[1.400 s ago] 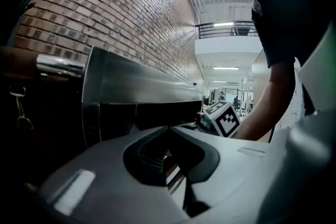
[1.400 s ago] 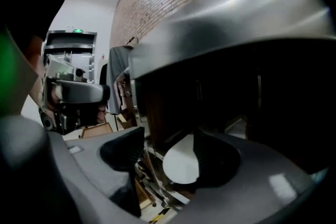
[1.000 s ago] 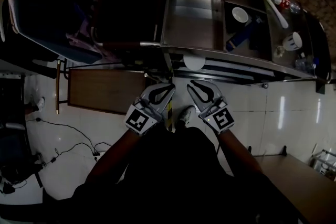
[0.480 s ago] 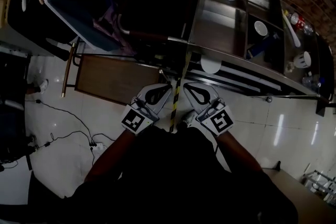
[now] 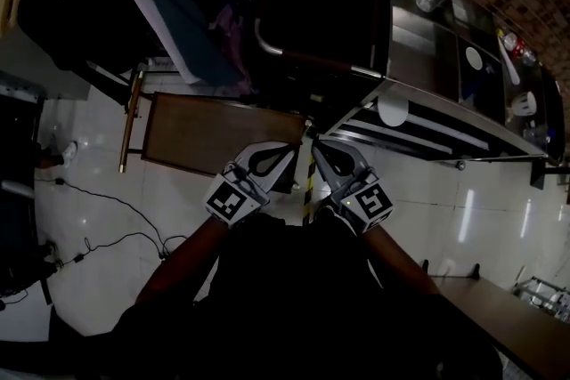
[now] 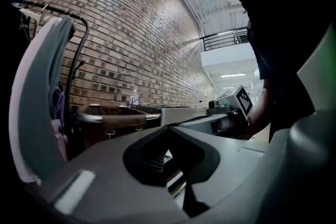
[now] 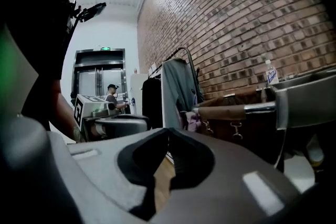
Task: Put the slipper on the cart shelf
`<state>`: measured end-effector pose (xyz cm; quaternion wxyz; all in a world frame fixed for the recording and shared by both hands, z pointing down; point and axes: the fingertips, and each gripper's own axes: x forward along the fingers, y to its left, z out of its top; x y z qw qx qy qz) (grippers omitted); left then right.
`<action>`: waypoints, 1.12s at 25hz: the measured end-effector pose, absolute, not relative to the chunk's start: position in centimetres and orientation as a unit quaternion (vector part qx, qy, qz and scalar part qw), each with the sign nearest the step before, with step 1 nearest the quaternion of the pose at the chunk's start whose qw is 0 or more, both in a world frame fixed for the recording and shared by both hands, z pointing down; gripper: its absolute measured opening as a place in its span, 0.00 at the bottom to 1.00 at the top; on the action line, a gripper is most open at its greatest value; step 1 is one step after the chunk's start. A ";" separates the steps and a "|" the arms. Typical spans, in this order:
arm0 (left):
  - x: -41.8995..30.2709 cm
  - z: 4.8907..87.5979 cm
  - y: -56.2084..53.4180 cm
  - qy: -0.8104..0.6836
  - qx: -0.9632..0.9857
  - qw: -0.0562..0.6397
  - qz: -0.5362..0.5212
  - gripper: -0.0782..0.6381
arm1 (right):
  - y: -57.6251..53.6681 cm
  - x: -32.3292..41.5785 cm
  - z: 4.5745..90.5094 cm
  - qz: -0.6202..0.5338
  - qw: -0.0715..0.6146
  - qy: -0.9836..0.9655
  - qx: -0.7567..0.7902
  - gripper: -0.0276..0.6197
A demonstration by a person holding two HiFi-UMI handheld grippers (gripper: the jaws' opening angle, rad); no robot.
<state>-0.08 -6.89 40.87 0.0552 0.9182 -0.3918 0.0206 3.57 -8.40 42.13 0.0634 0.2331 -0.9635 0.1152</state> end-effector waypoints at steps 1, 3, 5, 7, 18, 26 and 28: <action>-1.4 40.9 -6.4 -0.389 0.920 0.054 0.019 0.11 | -7.8 2.1 42.1 0.121 0.058 -0.963 0.236 0.05; -4.0 40.8 -5.3 -0.382 0.922 0.054 0.014 0.11 | -6.4 -0.6 41.7 0.128 0.047 -0.961 0.239 0.05; -6.3 40.5 -4.3 -0.374 0.926 0.052 0.008 0.11 | -5.1 -3.1 41.2 0.124 0.042 -0.962 0.240 0.05; -8.3 40.1 -3.3 -0.364 0.930 0.049 0.003 0.11 | -3.8 -5.4 40.6 0.110 0.045 -0.963 0.242 0.05; -14.2 37.9 1.1 -0.327 0.944 0.044 -0.007 0.11 | 1.5 -12.8 39.3 0.058 0.076 -0.963 0.253 0.05; -13.9 38.2 2.0 -0.338 0.939 0.057 -0.007 0.11 | 1.8 -11.8 38.2 0.059 0.072 -0.962 0.257 0.05; -13.3 38.3 2.1 -0.338 0.939 0.060 -0.002 0.11 | 1.8 -11.4 38.0 0.058 0.070 -0.963 0.255 0.05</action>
